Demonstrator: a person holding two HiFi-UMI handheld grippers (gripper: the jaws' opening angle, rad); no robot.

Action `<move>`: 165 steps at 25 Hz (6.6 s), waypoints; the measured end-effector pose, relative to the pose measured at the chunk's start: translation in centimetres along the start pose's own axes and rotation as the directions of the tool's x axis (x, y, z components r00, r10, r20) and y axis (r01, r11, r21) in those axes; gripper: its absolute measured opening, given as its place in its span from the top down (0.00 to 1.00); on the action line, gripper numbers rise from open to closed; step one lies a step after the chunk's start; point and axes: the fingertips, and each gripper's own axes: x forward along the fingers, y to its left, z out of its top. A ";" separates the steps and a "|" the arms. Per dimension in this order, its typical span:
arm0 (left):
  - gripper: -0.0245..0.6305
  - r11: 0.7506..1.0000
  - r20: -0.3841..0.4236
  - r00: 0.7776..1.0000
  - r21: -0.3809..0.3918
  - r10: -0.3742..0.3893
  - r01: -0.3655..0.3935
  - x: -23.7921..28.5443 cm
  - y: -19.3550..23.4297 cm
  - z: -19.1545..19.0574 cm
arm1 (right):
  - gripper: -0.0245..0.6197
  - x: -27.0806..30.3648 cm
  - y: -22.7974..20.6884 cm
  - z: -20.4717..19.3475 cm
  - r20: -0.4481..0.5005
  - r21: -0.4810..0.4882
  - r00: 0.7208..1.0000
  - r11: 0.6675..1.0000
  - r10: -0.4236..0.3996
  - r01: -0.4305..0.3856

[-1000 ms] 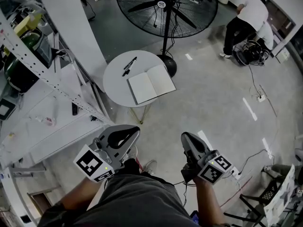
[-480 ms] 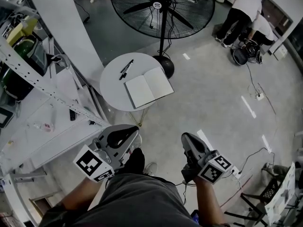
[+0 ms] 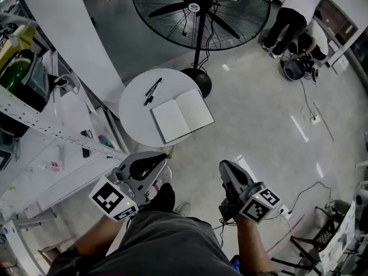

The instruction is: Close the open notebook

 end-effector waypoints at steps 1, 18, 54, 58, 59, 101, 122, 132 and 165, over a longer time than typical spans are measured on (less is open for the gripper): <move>0.94 1.000 -0.002 1.000 -0.004 -0.001 0.001 0.3 0.9 0.0 | 0.94 0.8 -0.3 0.2 -0.002 0.002 1.000 1.000 -0.003 0.003; 0.94 0.997 -0.038 0.998 -0.050 -0.055 0.053 4.9 16.2 -0.1 | 0.94 15.2 -3.6 3.4 -0.023 0.012 0.996 0.997 -0.081 0.081; 0.94 0.989 -0.147 0.984 -0.098 0.099 -0.114 13.3 25.2 -3.2 | 0.94 26.2 -16.4 5.7 -0.228 0.015 0.973 0.999 -0.045 0.050; 0.94 0.981 -0.174 0.974 -0.109 0.142 -0.163 16.2 25.4 -3.9 | 0.94 27.4 -19.6 5.4 -0.313 -0.003 0.949 1.000 -0.022 0.022; 0.94 0.978 -0.179 0.972 -0.112 0.153 -0.175 16.9 25.5 -4.1 | 0.94 27.7 -20.4 5.2 -0.334 -0.018 0.942 1.000 -0.019 0.014; 0.94 0.855 -0.490 0.822 -0.253 0.290 -0.452 20.7 24.9 -18.6 | 0.50 31.9 -40.2 -12.2 -0.771 0.029 0.637 0.999 -0.001 0.036; 0.94 0.853 -0.460 0.840 -0.275 0.288 -0.443 19.1 24.0 -19.0 | 0.88 31.0 -38.8 -10.8 -0.727 0.006 0.686 1.000 -0.006 0.016; 0.94 0.860 -0.385 0.868 -0.273 0.313 -0.431 16.3 23.3 -16.1 | 0.91 30.6 -33.8 -8.4 -0.708 -0.023 0.707 0.999 -0.001 -0.022; 0.94 0.801 -0.273 0.857 -0.317 0.436 -0.508 -2.0 25.6 -13.7 | 0.88 34.5 -16.9 -15.0 -0.764 -0.166 0.644 0.976 -0.036 -0.141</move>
